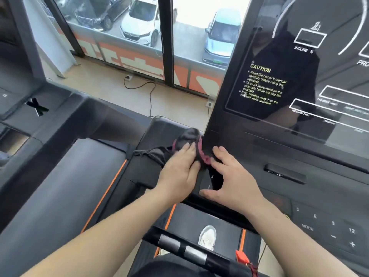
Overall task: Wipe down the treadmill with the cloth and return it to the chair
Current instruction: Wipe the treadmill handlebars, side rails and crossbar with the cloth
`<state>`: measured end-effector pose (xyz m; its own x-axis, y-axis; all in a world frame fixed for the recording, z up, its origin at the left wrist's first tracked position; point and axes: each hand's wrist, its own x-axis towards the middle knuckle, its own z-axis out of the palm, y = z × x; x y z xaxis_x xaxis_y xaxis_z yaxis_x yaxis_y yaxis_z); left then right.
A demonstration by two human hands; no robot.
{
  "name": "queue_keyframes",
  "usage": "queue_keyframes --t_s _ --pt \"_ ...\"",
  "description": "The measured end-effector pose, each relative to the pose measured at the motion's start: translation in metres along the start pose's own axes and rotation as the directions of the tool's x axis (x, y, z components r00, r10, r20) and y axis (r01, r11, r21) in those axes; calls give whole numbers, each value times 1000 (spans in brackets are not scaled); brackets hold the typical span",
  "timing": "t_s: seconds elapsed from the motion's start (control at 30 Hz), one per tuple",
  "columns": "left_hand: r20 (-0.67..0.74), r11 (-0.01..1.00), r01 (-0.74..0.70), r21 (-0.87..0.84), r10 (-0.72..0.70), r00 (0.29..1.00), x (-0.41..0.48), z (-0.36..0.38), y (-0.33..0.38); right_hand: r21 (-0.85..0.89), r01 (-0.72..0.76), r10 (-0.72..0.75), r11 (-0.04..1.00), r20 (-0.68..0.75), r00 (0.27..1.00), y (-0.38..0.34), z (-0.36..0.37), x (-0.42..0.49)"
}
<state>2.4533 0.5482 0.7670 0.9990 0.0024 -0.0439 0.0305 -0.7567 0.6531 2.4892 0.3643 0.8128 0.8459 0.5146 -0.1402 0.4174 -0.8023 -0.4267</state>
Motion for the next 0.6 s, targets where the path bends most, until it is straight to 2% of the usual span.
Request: queue_keyframes --t_s 0.03,0.1,0.23,0.37,0.53,0.6 --pt "-5 1000 -13 -10 13 1000 -21 2 2 3 -3 3 1000 -6 1000 0 0 0" --pt "2 993 -52 106 52 999 -45 6 1 10 -7 8 1000 -28 1000 1 4 0" --pt "67 957 -123 261 109 992 -4 5 3 -4 -7 7 1000 -45 999 -2 7 -1" --pt "92 957 -33 287 7 996 19 13 14 3 -26 26 1000 -51 998 -6 6 -1" --pt "157 908 -280 313 241 958 -31 1 -3 -15 -23 22 1000 -25 999 -6 5 -1" --pt "159 893 -308 330 269 950 -40 -10 -19 -52 -20 21 998 14 1000 -9 2 0"
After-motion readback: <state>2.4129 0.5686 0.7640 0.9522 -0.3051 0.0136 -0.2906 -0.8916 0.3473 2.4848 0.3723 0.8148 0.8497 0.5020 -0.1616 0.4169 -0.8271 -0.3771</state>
